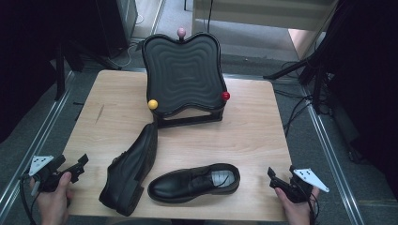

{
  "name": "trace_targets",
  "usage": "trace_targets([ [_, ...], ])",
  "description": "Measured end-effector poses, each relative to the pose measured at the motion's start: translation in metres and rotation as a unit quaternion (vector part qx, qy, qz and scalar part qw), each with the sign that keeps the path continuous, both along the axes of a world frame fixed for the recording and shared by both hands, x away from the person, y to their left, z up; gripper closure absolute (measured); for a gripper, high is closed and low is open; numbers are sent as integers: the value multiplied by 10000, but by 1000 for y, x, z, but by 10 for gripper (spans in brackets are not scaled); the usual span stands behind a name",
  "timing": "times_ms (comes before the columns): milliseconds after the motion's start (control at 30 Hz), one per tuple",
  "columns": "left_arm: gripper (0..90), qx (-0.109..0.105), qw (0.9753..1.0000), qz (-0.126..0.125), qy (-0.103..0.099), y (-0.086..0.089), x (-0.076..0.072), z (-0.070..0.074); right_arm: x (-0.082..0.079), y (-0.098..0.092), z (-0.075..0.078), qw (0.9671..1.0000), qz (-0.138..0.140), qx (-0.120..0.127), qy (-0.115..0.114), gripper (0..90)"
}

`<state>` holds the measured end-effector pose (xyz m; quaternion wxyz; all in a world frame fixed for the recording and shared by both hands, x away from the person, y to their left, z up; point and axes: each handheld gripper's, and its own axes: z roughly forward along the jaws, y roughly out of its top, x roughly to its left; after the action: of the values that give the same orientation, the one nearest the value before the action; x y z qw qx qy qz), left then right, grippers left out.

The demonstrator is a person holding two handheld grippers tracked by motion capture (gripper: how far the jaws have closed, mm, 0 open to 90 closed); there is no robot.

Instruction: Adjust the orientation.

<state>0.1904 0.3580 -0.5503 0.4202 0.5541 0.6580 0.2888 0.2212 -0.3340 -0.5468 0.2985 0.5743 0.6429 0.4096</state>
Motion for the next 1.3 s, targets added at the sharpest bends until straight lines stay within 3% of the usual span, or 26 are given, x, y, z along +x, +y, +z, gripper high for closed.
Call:
trace_targets([
  [167,159,-24,9985,-509,182,-9,-1,0,-1,0,0,10000,47,-1,-31,135],
  [233,159,-68,9977,-564,363,-14,0,0,-1,0,0,10000,50,-4,-27,135],
  [300,192,-170,9968,-678,376,-15,-1,0,-1,0,0,10000,62,-14,-24,135],
  [433,242,-316,9927,-1074,445,-21,-2,0,0,1,0,9999,77,-75,-11,136],
  [600,302,-285,9838,-1679,553,-31,-1,-2,-1,1,0,9999,87,-83,-22,143],
  [633,315,-285,9838,-1679,553,-31,-1,-2,-1,2,0,9999,108,-62,-19,146],
  [667,339,-269,9796,-1911,559,-35,-1,-2,-1,2,0,9998,157,-84,-31,151],
  [733,357,-226,9761,-2083,569,-40,0,-2,-1,3,0,9998,162,-131,-47,155],
  [767,368,-226,9761,-2083,569,-40,0,-2,-1,3,0,9998,162,-131,-47,155],
  [800,400,-146,9737,-2199,584,-44,0,-2,-1,3,0,9998,170,-132,-37,155],
  [867,425,-130,9726,-2247,575,-46,0,-2,-1,3,0,9998,173,-105,-32,155],
  [933,444,-239,9707,-2333,530,-44,1,-2,-1,2,0,9998,176,-91,-22,156],
  [1067,468,-481,9692,-2390,334,-41,0,0,-1,2,0,9998,190,-86,-29,157],
  [1300,474,-696,9605,-2695,45,-45,-3,4,-1,3,0,9998,194,-105,7,157],
])
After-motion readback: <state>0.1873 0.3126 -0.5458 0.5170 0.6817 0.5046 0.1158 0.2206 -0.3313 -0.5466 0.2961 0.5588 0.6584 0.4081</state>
